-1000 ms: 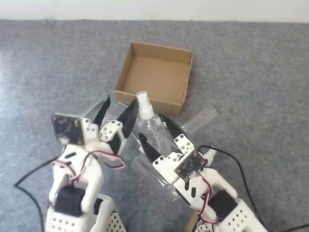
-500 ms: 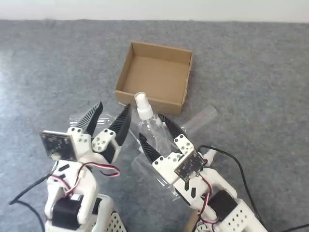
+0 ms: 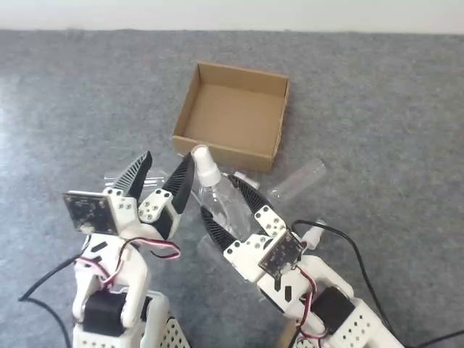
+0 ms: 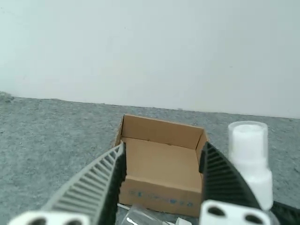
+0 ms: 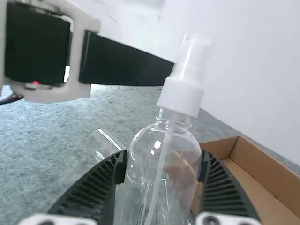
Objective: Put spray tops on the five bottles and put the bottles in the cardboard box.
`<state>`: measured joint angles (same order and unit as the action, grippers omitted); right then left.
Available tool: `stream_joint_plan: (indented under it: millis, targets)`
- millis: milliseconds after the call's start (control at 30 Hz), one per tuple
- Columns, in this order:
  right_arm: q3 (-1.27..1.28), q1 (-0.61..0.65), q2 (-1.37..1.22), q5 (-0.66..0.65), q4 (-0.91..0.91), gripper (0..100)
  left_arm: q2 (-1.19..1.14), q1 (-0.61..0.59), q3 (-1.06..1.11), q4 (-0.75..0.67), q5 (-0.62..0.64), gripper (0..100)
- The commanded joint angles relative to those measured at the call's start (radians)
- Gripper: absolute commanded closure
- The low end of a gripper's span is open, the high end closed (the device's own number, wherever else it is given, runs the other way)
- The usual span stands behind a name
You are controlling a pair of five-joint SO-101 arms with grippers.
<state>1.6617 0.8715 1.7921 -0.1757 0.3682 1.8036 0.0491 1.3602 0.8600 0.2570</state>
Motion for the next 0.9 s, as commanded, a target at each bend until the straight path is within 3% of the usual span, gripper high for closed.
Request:
stream_joint_plan:
  millis: [0,300,867]
  targets:
    - [0.021,0.010,0.022,-0.009,-0.021,85.4,0.014,0.043,-0.005,-0.026,-0.006,76]
    - [0.021,0.005,0.022,-0.009,-0.018,85.4,0.015,0.169,-0.007,0.028,-0.094,76]
    - [0.021,-0.048,0.021,-0.009,-0.016,85.4,0.015,0.167,-0.008,0.029,-0.092,76]
